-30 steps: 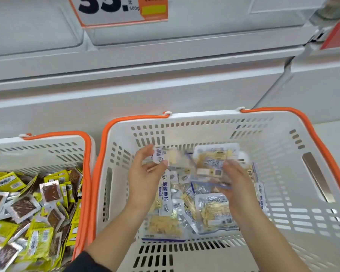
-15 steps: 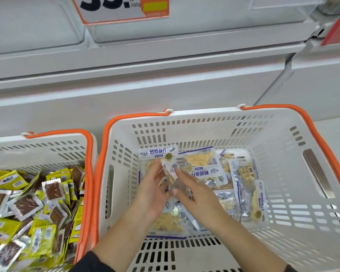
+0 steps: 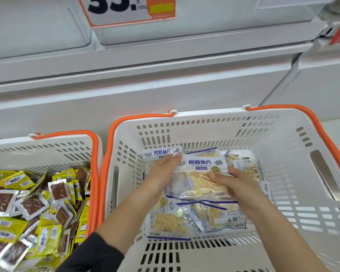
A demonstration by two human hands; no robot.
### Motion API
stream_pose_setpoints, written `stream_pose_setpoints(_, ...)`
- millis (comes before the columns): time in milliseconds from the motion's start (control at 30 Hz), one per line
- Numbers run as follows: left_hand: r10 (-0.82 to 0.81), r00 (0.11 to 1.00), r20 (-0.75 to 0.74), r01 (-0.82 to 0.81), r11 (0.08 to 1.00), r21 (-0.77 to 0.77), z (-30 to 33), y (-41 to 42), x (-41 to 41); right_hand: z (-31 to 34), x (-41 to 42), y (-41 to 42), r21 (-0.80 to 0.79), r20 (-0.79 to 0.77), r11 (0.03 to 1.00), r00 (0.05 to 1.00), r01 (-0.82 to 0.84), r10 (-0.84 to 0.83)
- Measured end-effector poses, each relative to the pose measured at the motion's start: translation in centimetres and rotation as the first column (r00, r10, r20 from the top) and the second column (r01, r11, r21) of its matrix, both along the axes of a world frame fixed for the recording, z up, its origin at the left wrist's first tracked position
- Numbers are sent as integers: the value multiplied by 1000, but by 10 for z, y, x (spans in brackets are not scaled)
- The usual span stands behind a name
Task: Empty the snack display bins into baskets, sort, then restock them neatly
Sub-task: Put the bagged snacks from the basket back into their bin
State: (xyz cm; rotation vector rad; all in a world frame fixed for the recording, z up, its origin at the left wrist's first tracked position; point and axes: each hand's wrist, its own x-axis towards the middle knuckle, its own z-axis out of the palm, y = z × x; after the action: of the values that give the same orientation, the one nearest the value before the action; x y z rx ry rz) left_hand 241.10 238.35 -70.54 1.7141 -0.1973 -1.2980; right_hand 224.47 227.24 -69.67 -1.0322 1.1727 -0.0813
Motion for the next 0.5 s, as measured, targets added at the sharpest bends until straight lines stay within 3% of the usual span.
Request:
stream_pose_setpoints(100,153,970,189,-189,964,187,-22,-14,13,-8,-6,-1,-307,-211,946,977,-103,38)
stream_pose_setpoints(167,234,936,262,-303,916,263,-35,-21,23,-10,-5,-2,-410,-241,905,970,-113,12)
stream_pose_setpoints(300,239,921,309,-343,872,348,-58,-20,30,-11,3,6,-307,-114,949,988,65,-104)
stream_pose_setpoints(400,151,899,411,-297,900,319,-65,-12,32,-26,4,9,-240,-115,970,990,51,-81)
stream_pose_setpoints(500,-10,908,419,-139,936,323,-64,-11,25,-24,6,9,-185,-83,972,984,142,-160)
